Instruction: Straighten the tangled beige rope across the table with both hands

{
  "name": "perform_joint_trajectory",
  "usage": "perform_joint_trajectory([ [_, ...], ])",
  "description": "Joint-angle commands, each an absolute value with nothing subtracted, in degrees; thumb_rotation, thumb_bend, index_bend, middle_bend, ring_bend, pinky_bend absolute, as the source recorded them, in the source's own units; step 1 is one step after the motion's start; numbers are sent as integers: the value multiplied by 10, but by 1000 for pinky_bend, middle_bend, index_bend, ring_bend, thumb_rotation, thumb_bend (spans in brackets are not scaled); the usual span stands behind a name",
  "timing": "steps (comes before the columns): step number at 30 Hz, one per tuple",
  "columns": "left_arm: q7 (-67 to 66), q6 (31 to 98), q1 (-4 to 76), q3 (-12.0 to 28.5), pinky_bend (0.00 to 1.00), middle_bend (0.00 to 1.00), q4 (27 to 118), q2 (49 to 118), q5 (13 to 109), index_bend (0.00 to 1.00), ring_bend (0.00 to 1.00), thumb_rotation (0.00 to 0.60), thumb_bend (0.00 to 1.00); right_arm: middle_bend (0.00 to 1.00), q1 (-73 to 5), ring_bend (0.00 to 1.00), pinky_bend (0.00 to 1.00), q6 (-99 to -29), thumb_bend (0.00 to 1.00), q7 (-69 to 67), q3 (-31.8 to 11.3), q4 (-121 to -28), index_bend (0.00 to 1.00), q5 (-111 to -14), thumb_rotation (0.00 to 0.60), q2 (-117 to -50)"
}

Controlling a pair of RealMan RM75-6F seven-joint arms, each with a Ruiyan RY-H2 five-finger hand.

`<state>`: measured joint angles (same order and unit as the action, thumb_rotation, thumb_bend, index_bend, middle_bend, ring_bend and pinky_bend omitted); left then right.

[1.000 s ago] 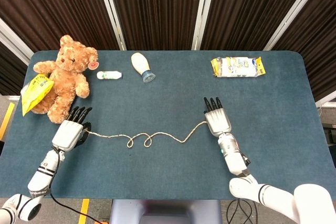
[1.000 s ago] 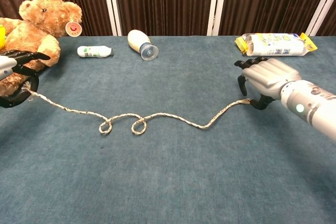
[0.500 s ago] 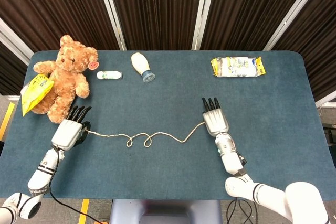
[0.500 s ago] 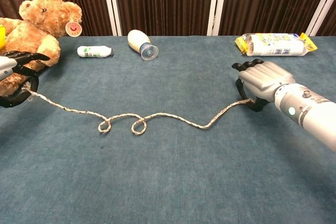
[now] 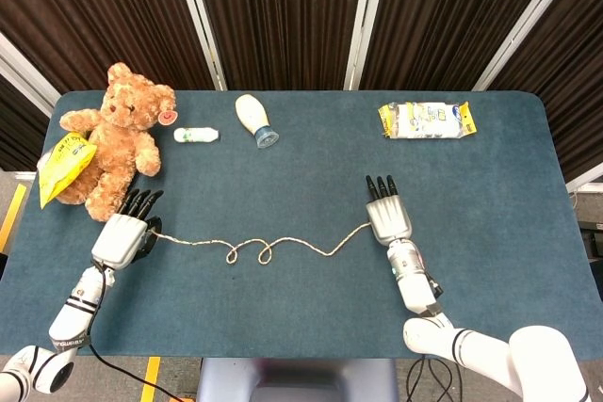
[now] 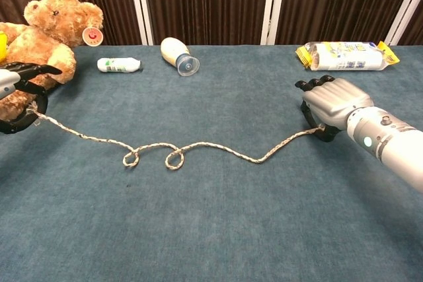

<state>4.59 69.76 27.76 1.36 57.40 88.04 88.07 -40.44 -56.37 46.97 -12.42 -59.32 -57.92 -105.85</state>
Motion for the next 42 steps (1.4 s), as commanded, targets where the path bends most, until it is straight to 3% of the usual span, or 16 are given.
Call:
perform_joint_trajectory([
  [1, 46, 697, 277, 14, 6, 54, 573, 880, 880, 620, 0, 600, 538, 65, -405, 0, 0, -565, 571, 471, -124, -595, 750, -577, 600, -1057],
  [10, 47, 705, 274, 18, 7, 54, 574, 873, 877, 622, 0, 600, 539, 80, -392, 0, 0, -585, 590, 459, -125, -640, 768, -577, 600, -1012],
  [24, 50, 721, 254, 15, 9, 57, 583, 845, 872, 620, 0, 600, 539, 80, -326, 0, 0, -609, 590, 356, -125, -726, 770, -577, 600, -848],
  [31, 52, 717, 249, 11, 10, 58, 572, 845, 871, 619, 0, 600, 538, 80, -298, 0, 0, -595, 590, 292, -117, -700, 770, -569, 600, -810],
  [42, 55, 716, 240, 0, 11, 59, 565, 848, 879, 620, 0, 600, 539, 80, -275, 0, 0, -560, 590, 221, -98, -622, 770, -577, 600, -804],
])
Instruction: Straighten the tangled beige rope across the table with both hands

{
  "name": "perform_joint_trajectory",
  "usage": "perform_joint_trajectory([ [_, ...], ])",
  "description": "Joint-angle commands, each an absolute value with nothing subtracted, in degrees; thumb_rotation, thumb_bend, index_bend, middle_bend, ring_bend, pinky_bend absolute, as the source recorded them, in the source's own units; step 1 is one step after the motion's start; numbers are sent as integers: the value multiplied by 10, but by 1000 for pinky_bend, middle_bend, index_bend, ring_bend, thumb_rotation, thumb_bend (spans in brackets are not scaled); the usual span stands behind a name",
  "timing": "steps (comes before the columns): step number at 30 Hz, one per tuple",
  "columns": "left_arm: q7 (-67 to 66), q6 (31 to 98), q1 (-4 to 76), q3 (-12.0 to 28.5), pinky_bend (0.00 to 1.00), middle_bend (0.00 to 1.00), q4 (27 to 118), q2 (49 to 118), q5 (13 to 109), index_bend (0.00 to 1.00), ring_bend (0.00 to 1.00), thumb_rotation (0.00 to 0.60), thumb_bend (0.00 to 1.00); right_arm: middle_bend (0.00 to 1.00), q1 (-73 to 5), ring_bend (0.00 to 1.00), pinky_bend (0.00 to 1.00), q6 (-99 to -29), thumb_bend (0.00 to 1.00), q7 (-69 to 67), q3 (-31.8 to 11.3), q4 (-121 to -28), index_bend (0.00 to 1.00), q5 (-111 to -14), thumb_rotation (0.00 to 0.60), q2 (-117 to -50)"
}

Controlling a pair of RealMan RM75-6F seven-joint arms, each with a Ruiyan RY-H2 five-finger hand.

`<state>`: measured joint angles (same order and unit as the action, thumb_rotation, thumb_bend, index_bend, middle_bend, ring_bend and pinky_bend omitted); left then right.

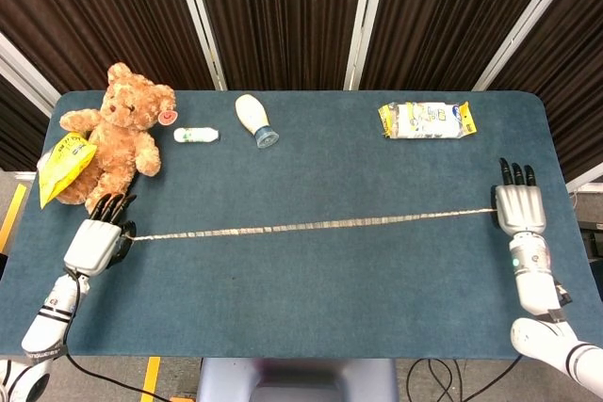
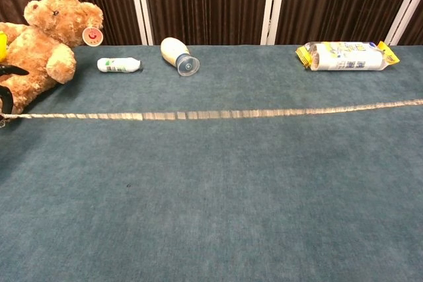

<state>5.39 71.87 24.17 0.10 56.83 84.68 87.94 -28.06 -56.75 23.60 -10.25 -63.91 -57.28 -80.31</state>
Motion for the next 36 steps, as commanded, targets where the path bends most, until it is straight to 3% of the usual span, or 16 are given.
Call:
perform_joint_trajectory([
  [1, 57, 713, 241, -1, 11, 60, 563, 849, 878, 620, 0, 600, 539, 80, -274, 0, 0, -556, 590, 215, -97, -616, 770, -578, 600, -804],
  [16, 93, 656, 256, -8, 11, 58, 502, 902, 874, 589, 0, 600, 538, 80, -268, 0, 0, -521, 590, 175, -82, -537, 765, -597, 600, -841],
  [28, 116, 631, 255, -10, 11, 58, 442, 936, 865, 566, 0, 600, 538, 83, -271, 0, 0, -486, 590, 181, -79, -481, 618, -594, 600, -883],
  [31, 116, 627, 255, -13, 11, 53, 437, 938, 867, 468, 0, 600, 537, 76, -271, 0, 0, -482, 590, 182, -80, -474, 460, -594, 600, -889],
  [33, 115, 626, 256, -15, 11, 47, 436, 938, 869, 339, 0, 600, 536, 49, -271, 0, 0, -480, 589, 184, -82, -472, 318, -593, 600, -891],
  [36, 111, 620, 257, -17, 11, 33, 438, 937, 869, 141, 0, 600, 519, 19, -270, 0, 0, -482, 590, 185, -85, -474, 197, -593, 600, -890],
])
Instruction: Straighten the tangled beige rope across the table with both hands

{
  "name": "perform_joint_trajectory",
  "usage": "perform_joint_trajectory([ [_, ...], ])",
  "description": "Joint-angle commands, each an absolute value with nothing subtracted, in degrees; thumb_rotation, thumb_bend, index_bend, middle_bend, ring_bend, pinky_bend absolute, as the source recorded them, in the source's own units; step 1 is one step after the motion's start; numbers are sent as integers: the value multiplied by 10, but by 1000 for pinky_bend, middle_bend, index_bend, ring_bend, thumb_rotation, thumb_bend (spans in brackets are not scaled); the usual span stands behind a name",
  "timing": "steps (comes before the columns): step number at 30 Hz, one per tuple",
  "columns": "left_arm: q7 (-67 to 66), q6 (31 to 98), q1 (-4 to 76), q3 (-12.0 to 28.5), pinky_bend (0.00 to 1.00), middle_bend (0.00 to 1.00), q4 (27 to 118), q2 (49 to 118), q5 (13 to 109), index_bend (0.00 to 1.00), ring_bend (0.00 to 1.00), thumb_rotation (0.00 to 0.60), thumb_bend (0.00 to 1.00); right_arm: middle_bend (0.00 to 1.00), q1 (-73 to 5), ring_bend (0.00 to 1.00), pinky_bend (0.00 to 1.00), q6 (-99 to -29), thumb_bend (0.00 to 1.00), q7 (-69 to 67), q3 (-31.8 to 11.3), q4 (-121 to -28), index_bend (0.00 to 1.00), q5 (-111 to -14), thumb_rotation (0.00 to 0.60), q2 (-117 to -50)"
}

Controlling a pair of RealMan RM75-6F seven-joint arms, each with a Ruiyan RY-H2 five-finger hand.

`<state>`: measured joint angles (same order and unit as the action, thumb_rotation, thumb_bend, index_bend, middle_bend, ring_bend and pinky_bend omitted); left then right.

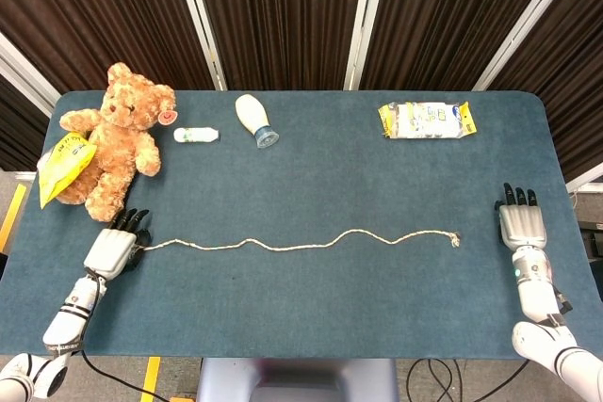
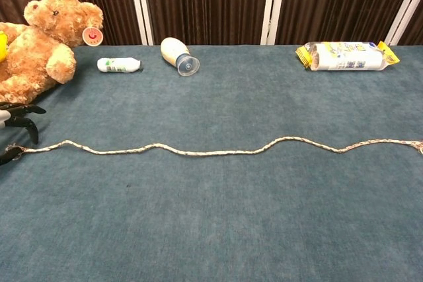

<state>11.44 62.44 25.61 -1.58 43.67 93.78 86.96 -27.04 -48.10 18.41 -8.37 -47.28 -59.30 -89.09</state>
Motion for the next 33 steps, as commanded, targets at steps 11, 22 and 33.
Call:
perform_joint_trajectory([
  [11, 101, 642, 243, -8, 13, 0, 487, 895, 859, 0, 0, 600, 428, 0, -264, 0, 0, -491, 589, 186, -93, -499, 109, -593, 600, -873],
  [22, 122, 717, 193, 8, 29, 0, 586, 794, 839, 0, 0, 600, 414, 0, -224, 0, 0, -592, 501, 134, -87, -625, 3, -660, 600, -799],
  [33, 147, 875, 119, 0, 39, 0, 714, 717, 885, 0, 0, 600, 413, 0, -126, 0, 0, -798, 381, 73, -30, -816, 0, -813, 600, -694],
])
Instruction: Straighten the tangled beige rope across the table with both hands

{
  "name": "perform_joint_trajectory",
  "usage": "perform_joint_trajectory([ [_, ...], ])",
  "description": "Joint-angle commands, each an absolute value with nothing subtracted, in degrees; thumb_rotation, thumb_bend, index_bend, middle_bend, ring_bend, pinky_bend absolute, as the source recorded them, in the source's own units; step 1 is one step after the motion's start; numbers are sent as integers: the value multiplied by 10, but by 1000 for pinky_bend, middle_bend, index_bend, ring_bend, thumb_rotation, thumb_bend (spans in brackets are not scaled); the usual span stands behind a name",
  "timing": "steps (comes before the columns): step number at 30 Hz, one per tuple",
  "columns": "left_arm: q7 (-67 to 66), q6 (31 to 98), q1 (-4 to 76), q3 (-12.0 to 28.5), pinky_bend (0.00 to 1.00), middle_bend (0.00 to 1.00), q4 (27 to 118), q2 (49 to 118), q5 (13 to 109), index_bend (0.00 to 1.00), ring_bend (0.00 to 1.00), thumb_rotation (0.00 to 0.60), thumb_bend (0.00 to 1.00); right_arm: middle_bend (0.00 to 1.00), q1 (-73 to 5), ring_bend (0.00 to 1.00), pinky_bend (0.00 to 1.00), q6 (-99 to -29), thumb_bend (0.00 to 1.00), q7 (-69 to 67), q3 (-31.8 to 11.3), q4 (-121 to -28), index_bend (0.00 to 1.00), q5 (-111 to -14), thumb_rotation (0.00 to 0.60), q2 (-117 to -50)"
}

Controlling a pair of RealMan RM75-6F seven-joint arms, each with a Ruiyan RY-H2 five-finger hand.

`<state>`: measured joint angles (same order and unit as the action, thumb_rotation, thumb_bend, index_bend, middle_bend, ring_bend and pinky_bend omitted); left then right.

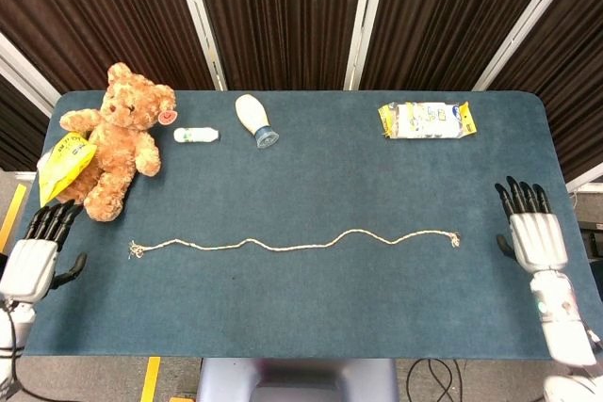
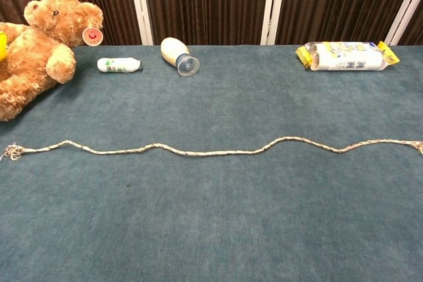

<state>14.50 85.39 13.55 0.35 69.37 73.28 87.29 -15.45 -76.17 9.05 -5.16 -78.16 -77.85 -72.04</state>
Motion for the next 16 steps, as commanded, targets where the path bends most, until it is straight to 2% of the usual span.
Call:
perform_joint_trajectory([
  [1, 143, 896, 106, -6, 39, 0, 729, 710, 891, 0, 0, 600, 413, 0, -109, 0, 0, -825, 380, 70, -17, -837, 0, -834, 600, -684],
  [3, 125, 931, 78, -19, 38, 0, 763, 694, 903, 0, 0, 600, 413, 0, -74, 0, 0, -872, 380, 69, 12, -869, 0, -870, 600, -669],
  [5, 81, 964, 40, -54, 37, 0, 807, 670, 930, 0, 0, 600, 413, 0, -20, 0, 0, -938, 378, 65, 54, -875, 0, -916, 600, -671],
  [7, 65, 976, 34, -58, 36, 0, 827, 660, 944, 0, 0, 600, 413, 0, -9, 0, 0, -952, 374, 79, 67, -862, 0, -940, 600, -673],
  [11, 53, 970, 31, -51, 36, 0, 833, 656, 937, 0, 0, 600, 406, 0, 3, 0, 0, -980, 372, 59, 61, -861, 0, -957, 600, -671],
  [16, 50, 961, 28, -43, 36, 0, 835, 654, 930, 0, 0, 600, 403, 0, 7, 0, 0, -976, 373, 45, 54, -857, 0, -954, 600, -668],
])
